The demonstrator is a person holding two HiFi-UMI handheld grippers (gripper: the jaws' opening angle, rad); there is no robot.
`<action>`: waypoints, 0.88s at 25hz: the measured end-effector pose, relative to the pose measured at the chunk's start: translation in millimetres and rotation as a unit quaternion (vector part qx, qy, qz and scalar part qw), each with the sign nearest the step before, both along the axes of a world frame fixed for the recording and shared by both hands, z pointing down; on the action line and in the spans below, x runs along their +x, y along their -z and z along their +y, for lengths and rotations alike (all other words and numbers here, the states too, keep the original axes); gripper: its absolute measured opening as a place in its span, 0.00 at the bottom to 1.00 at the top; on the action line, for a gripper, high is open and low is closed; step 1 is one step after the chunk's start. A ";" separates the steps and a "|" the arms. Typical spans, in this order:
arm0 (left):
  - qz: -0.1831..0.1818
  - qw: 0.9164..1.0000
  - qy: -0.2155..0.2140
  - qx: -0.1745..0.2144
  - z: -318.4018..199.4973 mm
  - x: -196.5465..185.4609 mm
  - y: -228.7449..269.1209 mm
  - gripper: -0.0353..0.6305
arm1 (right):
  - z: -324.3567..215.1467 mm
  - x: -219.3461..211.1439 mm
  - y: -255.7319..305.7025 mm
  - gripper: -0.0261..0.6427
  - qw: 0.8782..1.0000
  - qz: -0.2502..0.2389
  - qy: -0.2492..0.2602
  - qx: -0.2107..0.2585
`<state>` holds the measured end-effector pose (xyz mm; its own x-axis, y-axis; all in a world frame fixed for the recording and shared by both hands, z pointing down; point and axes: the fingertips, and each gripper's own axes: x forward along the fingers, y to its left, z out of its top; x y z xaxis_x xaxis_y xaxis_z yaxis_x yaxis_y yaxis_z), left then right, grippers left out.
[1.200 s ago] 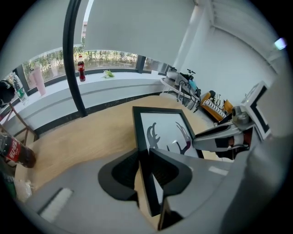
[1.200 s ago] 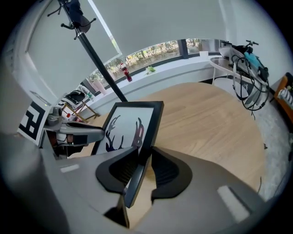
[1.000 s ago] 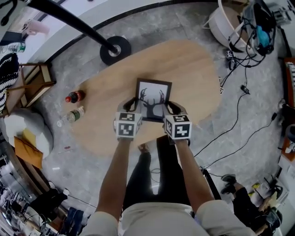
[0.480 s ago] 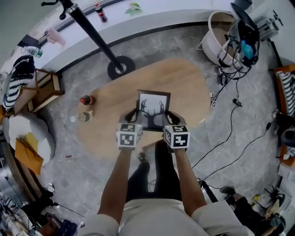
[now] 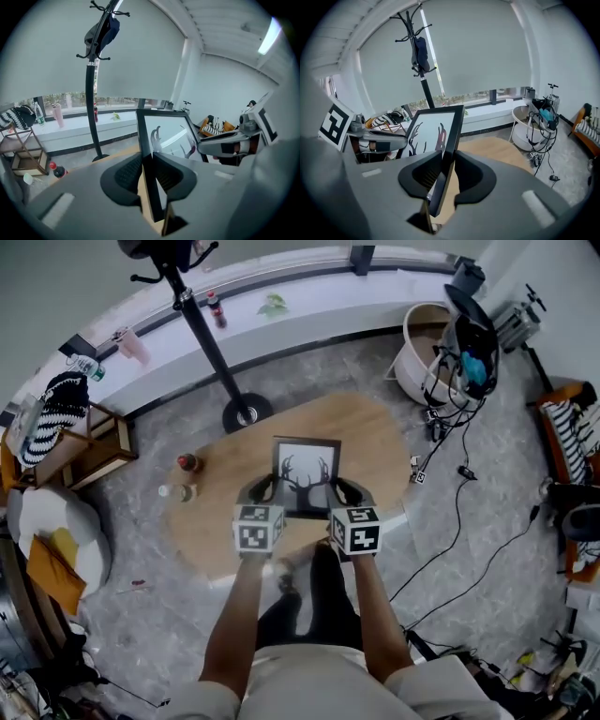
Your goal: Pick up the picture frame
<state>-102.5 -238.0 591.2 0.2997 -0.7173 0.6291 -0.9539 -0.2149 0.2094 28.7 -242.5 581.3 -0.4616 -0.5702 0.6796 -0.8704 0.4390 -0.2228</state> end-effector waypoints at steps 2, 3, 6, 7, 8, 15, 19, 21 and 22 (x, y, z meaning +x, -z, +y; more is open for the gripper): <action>0.005 1.000 0.003 0.012 3.3 0.0 20.0 0.17 | 2.6 0.1 21.0 0.17 1.000 -0.003 -0.004 0.017; 0.005 1.000 0.004 0.019 4.6 -0.6 30.0 0.17 | 3.8 -0.5 31.6 0.17 1.000 -0.004 -0.007 0.027; 0.002 0.999 0.005 0.043 8.9 -4.3 58.7 0.17 | 9.8 -4.1 60.7 0.17 0.999 -0.005 -0.009 0.052; 0.002 0.999 0.003 0.052 10.6 -5.4 68.2 0.17 | 12.3 -5.0 69.7 0.17 0.998 -0.007 -0.010 0.058; 0.004 0.998 0.002 0.060 12.6 -6.2 77.4 0.17 | 14.8 -5.6 78.4 0.17 0.998 -0.011 -0.011 0.064; 0.000 0.995 0.004 0.104 39.6 -13.6 137.6 0.17 | 41.8 -12.7 139.3 0.17 0.993 -0.025 -0.008 0.111; -0.009 0.990 -0.003 0.142 53.4 -18.8 178.7 0.17 | 58.4 -17.5 177.0 0.17 0.988 -0.039 -0.009 0.147; -0.009 0.987 -0.004 0.161 61.1 -20.6 198.0 0.17 | 67.0 -19.2 196.3 0.17 0.985 -0.044 -0.006 0.166; -0.008 0.985 -0.003 0.170 65.2 -21.1 207.5 0.17 | 71.2 -19.8 206.0 0.17 0.984 -0.046 -0.004 0.175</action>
